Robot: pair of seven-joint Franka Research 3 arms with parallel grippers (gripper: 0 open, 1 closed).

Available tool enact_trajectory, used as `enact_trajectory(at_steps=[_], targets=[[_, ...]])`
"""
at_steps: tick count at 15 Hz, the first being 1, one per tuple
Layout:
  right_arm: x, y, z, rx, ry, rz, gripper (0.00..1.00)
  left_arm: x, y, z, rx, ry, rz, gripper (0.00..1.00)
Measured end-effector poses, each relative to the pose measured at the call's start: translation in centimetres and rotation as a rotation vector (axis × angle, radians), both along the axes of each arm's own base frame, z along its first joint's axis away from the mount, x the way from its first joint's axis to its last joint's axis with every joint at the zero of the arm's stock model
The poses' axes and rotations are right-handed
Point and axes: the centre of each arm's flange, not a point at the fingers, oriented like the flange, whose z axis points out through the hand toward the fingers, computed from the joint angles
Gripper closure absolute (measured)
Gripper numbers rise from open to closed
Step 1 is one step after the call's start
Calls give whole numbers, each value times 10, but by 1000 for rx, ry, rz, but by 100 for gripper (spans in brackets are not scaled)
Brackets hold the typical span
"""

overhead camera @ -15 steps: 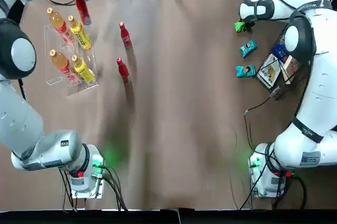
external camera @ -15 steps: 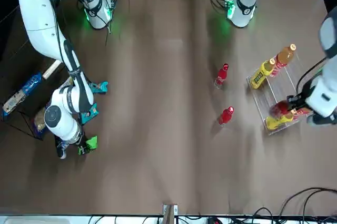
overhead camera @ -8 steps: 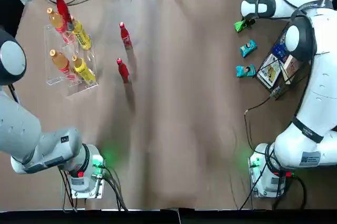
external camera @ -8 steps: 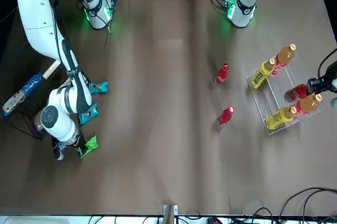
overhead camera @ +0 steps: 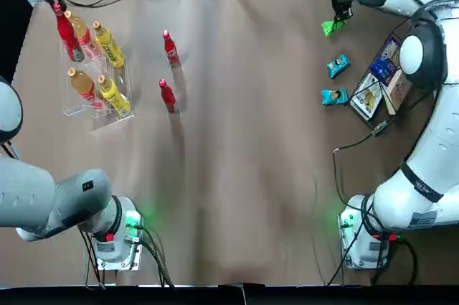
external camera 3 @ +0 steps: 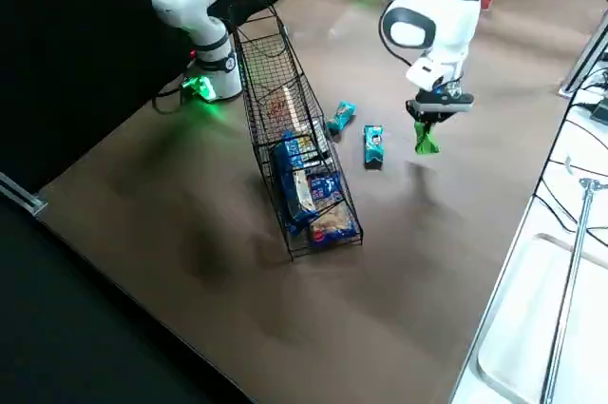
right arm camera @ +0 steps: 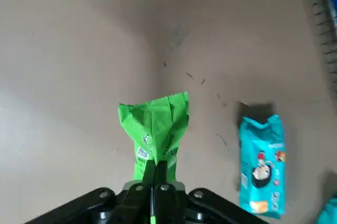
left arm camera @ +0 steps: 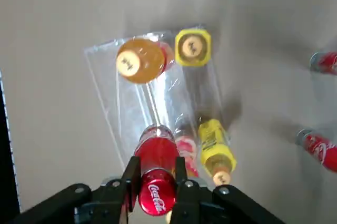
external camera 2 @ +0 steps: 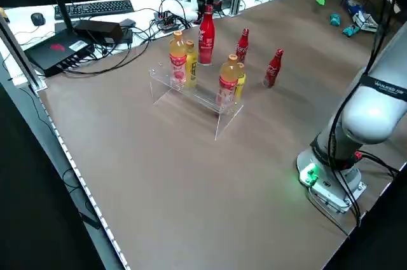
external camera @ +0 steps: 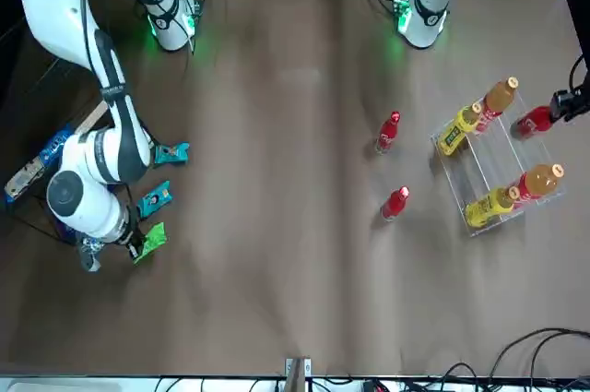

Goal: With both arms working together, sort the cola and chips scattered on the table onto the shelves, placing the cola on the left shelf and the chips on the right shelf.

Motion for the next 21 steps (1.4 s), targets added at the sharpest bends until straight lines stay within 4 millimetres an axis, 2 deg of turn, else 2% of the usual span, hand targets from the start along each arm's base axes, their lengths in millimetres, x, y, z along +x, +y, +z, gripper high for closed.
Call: enact_trajectory(at_steps=[1, 4, 7, 10, 13, 18, 19, 21], targets=[[-4, -2, 16, -4, 16, -5, 99, -16, 15, -3, 1, 16, -4, 70], [-14, -5, 52, -15, 65, -16, 99, -40, 37, -15, 1, 39, -1, 70], [-29, -11, 111, -26, 109, -15, 99, -54, 44, -34, -11, 47, 16, 70], [-41, -17, 146, -28, 116, 25, 99, -63, 52, -55, -39, 29, 19, 70], [-46, -25, 158, -28, 122, 46, 99, -74, 65, -65, -72, 14, 26, 70], [-47, -36, 160, -30, 139, 39, 99, -84, 64, -73, -79, 11, 31, 70], [-49, -38, 164, -32, 157, 33, 99, -84, 62, -73, -87, 7, 34, 64], [-52, -50, 175, -33, 182, 31, 99, -84, 59, -70, -93, -1, 31, 48]])
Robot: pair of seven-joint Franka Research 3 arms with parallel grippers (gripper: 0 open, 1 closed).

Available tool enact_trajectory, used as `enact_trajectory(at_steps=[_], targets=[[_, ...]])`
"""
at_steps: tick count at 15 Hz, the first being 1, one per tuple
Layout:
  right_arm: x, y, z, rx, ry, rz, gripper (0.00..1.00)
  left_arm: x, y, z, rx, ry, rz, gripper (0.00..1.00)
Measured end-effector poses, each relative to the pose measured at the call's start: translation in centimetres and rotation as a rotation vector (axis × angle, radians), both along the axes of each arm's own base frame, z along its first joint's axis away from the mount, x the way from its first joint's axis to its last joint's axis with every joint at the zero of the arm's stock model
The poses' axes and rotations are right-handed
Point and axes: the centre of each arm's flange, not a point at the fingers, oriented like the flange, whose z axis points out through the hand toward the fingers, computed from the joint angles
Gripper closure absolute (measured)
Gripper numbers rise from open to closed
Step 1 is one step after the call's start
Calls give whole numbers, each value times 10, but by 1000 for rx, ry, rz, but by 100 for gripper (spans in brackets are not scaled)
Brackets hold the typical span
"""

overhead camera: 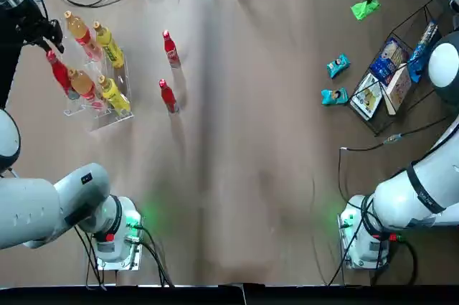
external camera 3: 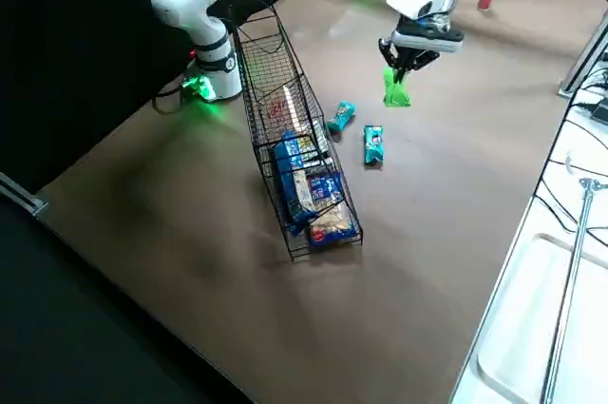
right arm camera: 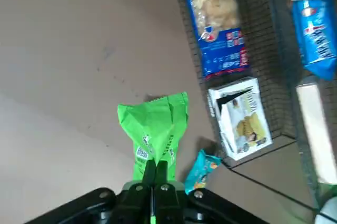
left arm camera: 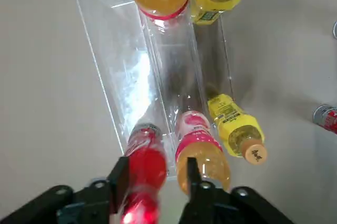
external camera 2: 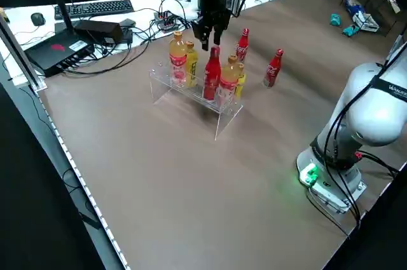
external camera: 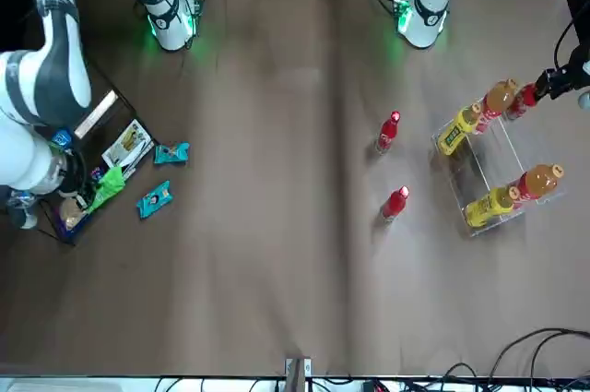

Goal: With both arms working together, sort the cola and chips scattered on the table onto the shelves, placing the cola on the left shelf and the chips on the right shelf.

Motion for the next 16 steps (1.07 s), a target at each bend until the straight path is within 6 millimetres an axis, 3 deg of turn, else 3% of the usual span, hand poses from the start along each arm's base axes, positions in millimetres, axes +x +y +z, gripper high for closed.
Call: enact_trajectory(at_steps=[3, 7, 12, 14, 16], targets=[[-14, -28, 26, 6, 33, 38, 99, 2, -5, 4, 6, -9, -9, 24], [-40, -66, 86, -33, 24, 74, 99, 5, -7, 10, 11, -24, -15, 19], [-64, -94, 149, -155, 42, 183, 99, 9, -11, 15, 16, -35, -27, 15], [-71, -114, 171, -206, 53, 225, 99, 23, -26, 19, 19, -44, -61, 13], [-75, -129, 180, -256, 72, 256, 99, 38, -44, 16, 18, -39, -86, 5]])
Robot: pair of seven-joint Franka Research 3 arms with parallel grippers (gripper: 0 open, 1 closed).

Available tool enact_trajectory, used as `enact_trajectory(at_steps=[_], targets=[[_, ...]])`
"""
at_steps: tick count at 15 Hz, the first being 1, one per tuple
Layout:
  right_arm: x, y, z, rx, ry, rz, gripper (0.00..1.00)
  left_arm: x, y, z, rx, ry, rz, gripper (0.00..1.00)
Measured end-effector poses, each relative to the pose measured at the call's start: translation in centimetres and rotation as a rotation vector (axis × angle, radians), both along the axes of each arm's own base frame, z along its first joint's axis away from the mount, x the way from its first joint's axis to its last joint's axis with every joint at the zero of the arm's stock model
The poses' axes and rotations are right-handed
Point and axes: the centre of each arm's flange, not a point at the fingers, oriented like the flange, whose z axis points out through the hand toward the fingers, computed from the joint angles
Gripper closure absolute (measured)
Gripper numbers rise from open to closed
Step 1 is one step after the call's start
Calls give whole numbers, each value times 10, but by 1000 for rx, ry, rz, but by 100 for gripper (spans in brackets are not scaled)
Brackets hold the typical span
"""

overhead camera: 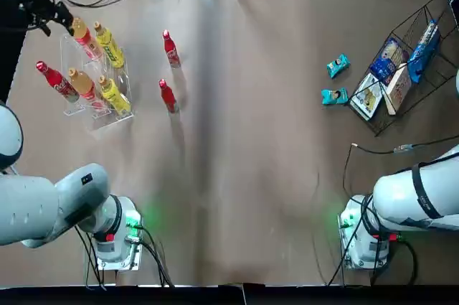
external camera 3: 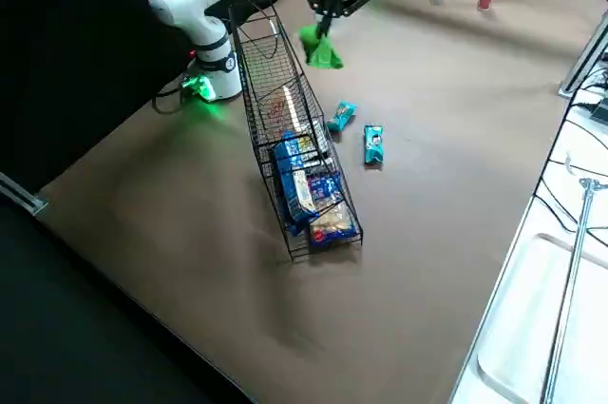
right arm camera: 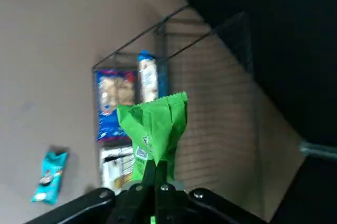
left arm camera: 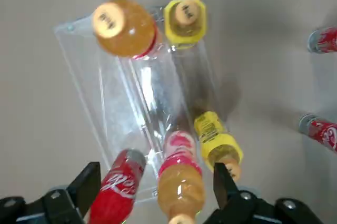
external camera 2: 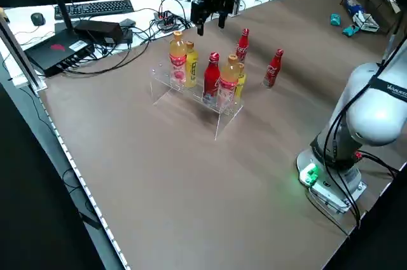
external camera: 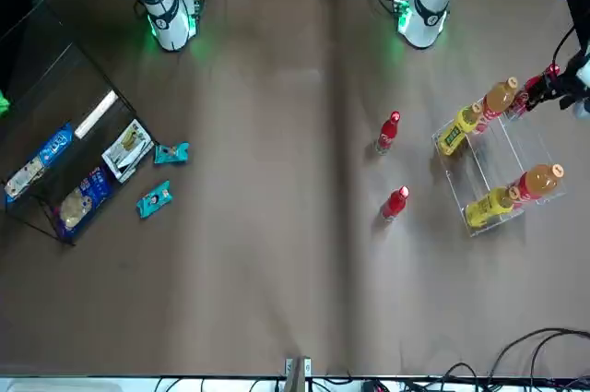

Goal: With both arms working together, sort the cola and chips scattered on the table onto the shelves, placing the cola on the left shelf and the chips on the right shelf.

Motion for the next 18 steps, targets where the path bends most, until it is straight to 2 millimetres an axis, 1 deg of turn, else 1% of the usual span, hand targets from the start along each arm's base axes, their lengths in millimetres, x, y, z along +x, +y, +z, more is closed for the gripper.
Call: enact_trajectory(at_steps=[3, 6, 8, 10, 12, 14, 18], targets=[[-1, -21, 2, -42, -1, 6, 99, 17, -21, -9, -6, 10, -22, 4], [8, -31, -5, -53, -21, 19, 99, 27, -25, -11, -15, 10, -32, 3], [15, -42, -17, -59, -15, 15, 99, 31, -26, -13, -19, 11, -36, 3], [20, -53, -35, -76, 18, 6, 99, 34, -29, -13, -21, 11, -41, 2], [26, -61, -53, -88, 46, 5, 99, 38, -36, -15, -23, 12, -42, 1], [30, -63, -66, -90, 77, 13, 99, 41, -48, -17, -26, 15, -49, 1], [28, -66, -69, -80, 125, 77, 99, 56, -85, -23, -25, 20, -2, 1]])
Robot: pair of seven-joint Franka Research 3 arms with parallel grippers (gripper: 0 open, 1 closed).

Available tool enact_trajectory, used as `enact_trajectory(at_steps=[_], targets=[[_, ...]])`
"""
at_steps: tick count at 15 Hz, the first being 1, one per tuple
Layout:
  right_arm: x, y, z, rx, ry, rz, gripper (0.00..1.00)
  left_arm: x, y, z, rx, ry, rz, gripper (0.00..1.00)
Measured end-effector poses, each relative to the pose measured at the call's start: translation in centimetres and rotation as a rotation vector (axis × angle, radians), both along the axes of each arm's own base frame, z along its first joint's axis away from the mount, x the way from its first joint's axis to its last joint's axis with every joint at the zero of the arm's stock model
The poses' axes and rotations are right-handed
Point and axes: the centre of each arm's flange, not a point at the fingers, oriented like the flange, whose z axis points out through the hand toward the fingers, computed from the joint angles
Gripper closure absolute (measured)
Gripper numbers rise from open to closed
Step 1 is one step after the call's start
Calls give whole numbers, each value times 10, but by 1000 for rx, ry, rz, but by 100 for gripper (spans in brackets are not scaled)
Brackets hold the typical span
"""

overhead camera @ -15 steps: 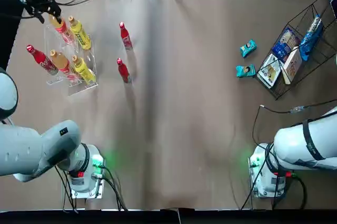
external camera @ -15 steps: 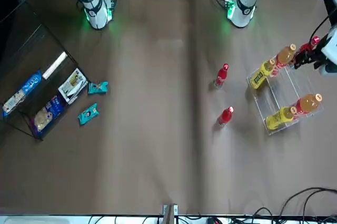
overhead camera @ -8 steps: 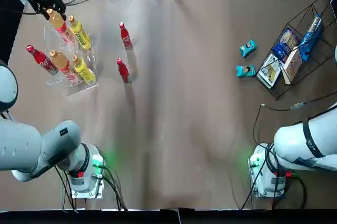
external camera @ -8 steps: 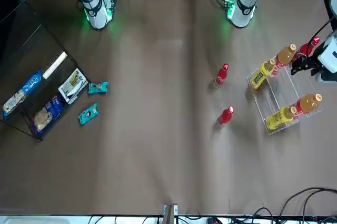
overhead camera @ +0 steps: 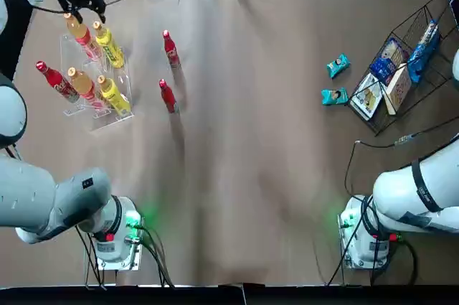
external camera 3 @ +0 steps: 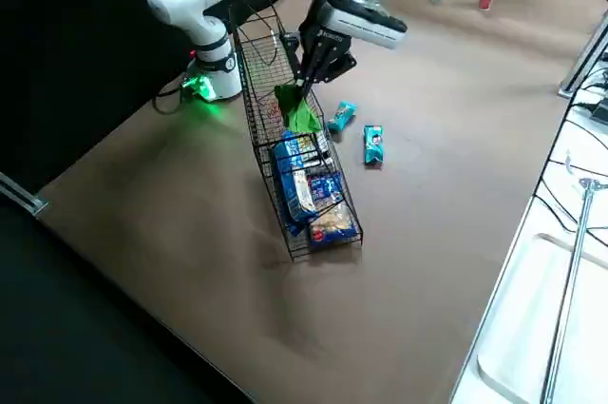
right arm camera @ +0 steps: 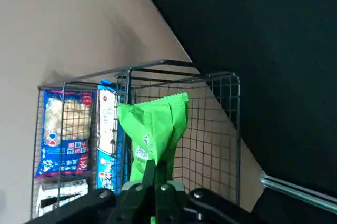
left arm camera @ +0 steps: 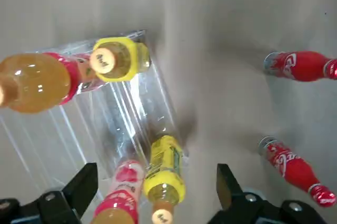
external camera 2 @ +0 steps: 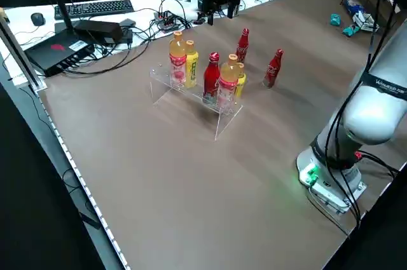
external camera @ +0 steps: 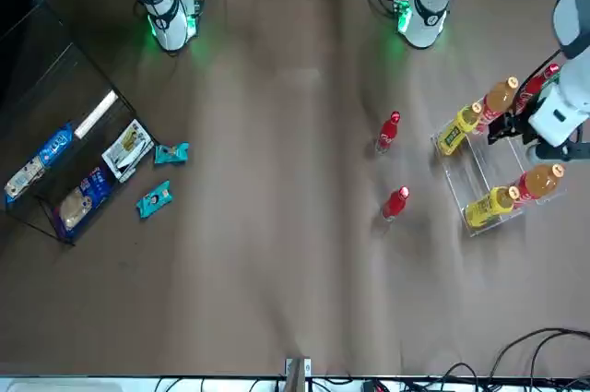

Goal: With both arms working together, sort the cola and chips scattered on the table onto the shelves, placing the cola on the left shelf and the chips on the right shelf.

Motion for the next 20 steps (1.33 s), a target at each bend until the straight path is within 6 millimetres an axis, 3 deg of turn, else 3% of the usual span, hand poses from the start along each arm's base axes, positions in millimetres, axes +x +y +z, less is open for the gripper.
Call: enact_trajectory(at_steps=[3, 6, 10, 14, 17, 20], targets=[[-4, -12, -2, 10, 23, 13, 99, 6, -20, -6, 1, 8, 14, 1], [-6, -16, -6, 15, 37, 16, 96, 16, -60, -21, 1, 26, 38, 0], [-5, -16, -9, 18, 45, 20, 65, 24, -86, -38, 2, 28, 55, 0], [-5, -14, -9, 24, 49, 32, 67, 30, -95, -52, -7, 29, 56, 0], [-8, 1, -10, 43, 99, 31, 69, 34, -108, -67, -5, 38, 52, 0], [-7, 42, -8, 119, 117, 63, 70, 38, -114, -80, 14, 31, 74, 0]])
